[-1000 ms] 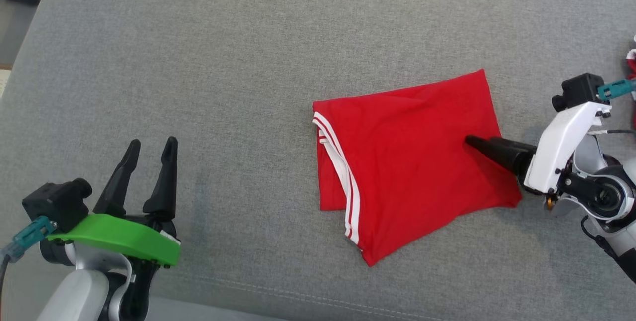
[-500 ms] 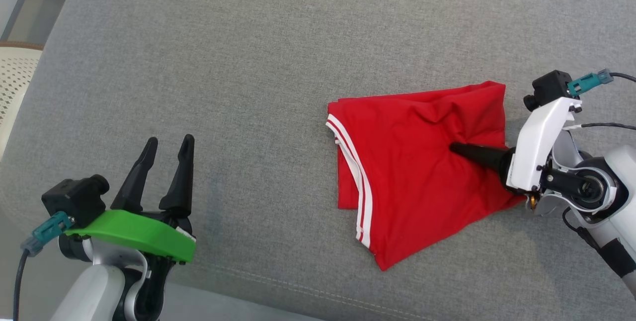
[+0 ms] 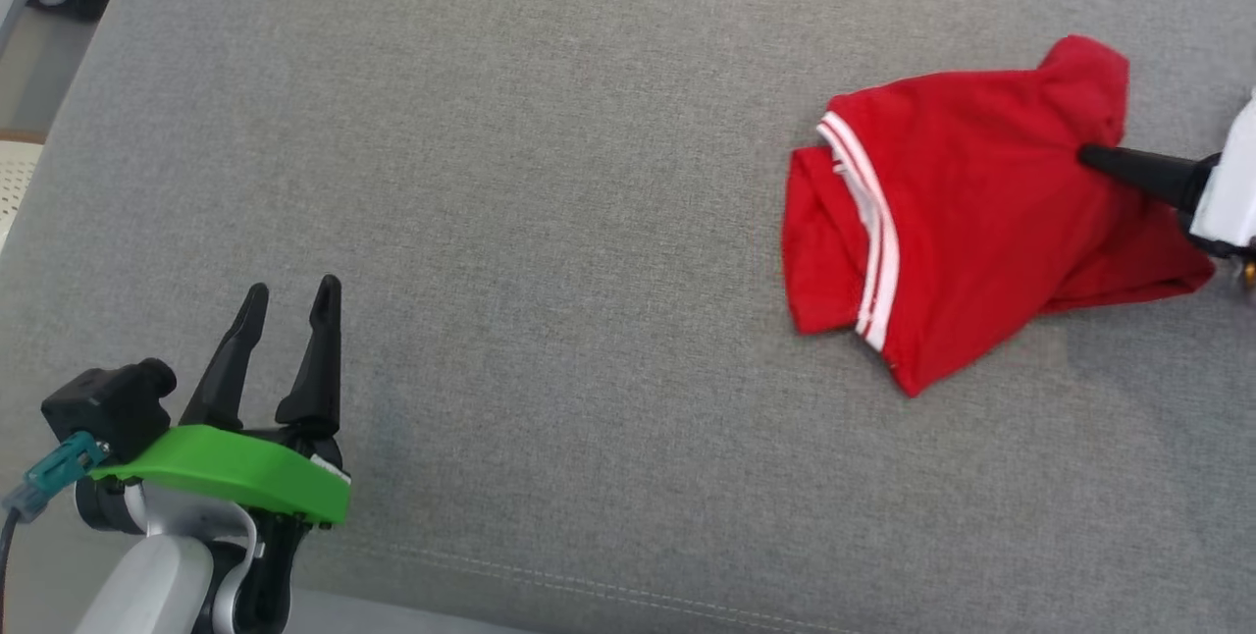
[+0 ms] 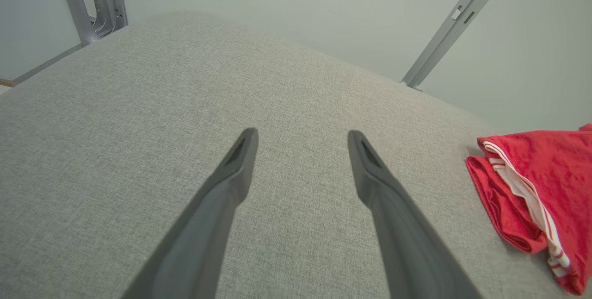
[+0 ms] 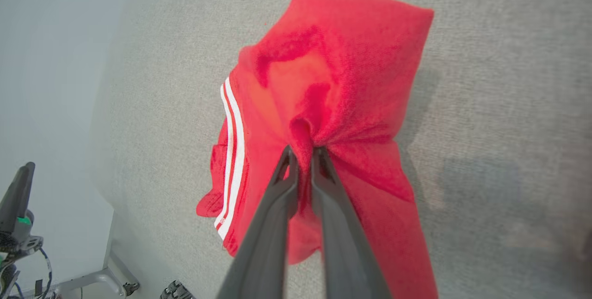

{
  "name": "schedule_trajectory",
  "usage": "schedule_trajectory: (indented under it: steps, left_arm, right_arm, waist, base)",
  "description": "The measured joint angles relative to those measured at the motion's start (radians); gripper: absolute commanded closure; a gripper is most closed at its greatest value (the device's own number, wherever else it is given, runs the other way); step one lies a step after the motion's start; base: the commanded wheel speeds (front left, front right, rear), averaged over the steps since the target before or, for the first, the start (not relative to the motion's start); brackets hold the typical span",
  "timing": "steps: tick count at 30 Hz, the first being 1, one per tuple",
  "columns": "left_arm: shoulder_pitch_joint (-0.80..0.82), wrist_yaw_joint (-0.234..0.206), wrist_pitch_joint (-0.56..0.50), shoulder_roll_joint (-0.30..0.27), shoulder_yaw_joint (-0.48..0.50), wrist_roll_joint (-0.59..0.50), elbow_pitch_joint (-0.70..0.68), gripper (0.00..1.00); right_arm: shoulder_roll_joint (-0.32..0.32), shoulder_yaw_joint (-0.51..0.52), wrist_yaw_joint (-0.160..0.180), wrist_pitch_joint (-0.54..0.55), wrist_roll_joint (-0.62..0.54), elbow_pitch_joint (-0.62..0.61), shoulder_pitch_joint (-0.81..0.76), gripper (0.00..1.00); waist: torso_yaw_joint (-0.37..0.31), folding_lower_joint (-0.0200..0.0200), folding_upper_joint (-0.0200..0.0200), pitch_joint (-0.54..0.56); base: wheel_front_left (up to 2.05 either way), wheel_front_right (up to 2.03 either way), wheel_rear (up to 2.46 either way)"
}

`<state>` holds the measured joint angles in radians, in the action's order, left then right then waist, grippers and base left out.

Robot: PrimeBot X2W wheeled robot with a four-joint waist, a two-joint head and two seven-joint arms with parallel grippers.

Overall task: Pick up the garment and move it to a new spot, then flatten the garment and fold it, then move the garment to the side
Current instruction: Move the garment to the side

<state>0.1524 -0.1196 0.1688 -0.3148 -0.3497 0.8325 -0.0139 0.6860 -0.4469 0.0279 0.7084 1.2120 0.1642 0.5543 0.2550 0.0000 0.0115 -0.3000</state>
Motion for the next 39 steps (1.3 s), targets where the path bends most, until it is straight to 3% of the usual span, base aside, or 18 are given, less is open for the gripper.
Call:
schedule_trajectory:
  steps: [4, 7, 14, 19, 20, 21, 23, 24, 33, 39]
  left_arm:
    - [-0.015, 0.0, -0.001, -0.019, 0.006, 0.0, -0.004, 0.0]
    - [-0.015, 0.0, -0.01, -0.022, 0.004, 0.0, -0.025, 0.0]
    - [-0.013, -0.001, -0.027, -0.026, -0.005, 0.0, -0.06, 0.0]
    - [-0.004, -0.002, -0.036, -0.024, -0.012, -0.002, -0.064, 0.0]
    - [-0.003, -0.002, -0.036, -0.022, -0.013, -0.002, -0.065, 0.0]
    - [-0.003, -0.003, -0.036, -0.021, -0.013, -0.002, -0.065, 0.0]
    - [-0.003, -0.003, -0.036, -0.018, -0.013, -0.002, -0.065, 0.0]
    - [-0.002, -0.004, -0.037, -0.018, -0.014, -0.002, -0.065, 0.0]
    - [0.013, -0.004, -0.038, -0.016, -0.007, -0.001, -0.049, 0.0]
    - [0.013, -0.004, -0.042, -0.019, -0.007, -0.002, -0.027, 0.0]
  right_arm:
    - [0.074, 0.045, 0.056, 0.035, 0.001, 0.012, 0.006, 1.0]
    - [0.123, 0.092, 0.078, 0.045, 0.004, 0.021, 0.012, 1.0]
    - [0.225, 0.181, 0.09, 0.068, 0.013, 0.045, 0.051, 1.0]
    - [0.26, 0.205, 0.096, 0.077, 0.012, 0.063, 0.073, 1.0]
    - [0.264, 0.206, 0.096, 0.077, 0.009, 0.068, 0.073, 0.72]
    - [0.267, 0.206, 0.096, 0.077, 0.003, 0.074, 0.072, 0.56]
    - [0.274, 0.202, 0.096, 0.077, -0.009, 0.09, 0.066, 0.12]
    - [0.281, 0.201, 0.096, 0.076, -0.018, 0.099, 0.056, 0.0]
    - [0.29, 0.209, 0.097, -0.037, -0.114, 0.179, 0.0, 0.0]
    - [0.235, 0.206, 0.097, -0.127, -0.14, 0.197, -0.02, 0.0]
  waist:
    - [-0.027, 0.0, 0.0, 0.006]
    - [-0.048, 0.0, 0.0, 0.006]
    - [-0.078, 0.0, 0.0, -0.027]
    - [-0.09, 0.0, 0.0, -0.068]
    - [-0.091, 0.0, 0.0, -0.074]
    - [-0.091, 0.0, 0.0, -0.08]
    - [-0.092, 0.0001, 0.0, -0.091]
    - [-0.093, 0.0, 0.0, -0.096]
    - [-0.115, 0.0001, 0.0, -0.11]
    - [-0.136, 0.0002, 0.0, -0.099]
  base:
    - [0.0, 0.0, 0.0]
    - [0.0, 0.0, 0.0]
    - [0.0, 0.0, 0.0]
    - [0.0, 0.0, 0.0]
    - [0.0, 0.0, 0.0]
    - [0.0, 0.0, 0.0]
    - [0.0, 0.0, 0.0]
    - [0.0, 0.0, 0.0]
    - [0.0, 0.0, 0.0]
    - [0.0, 0.0, 0.0]
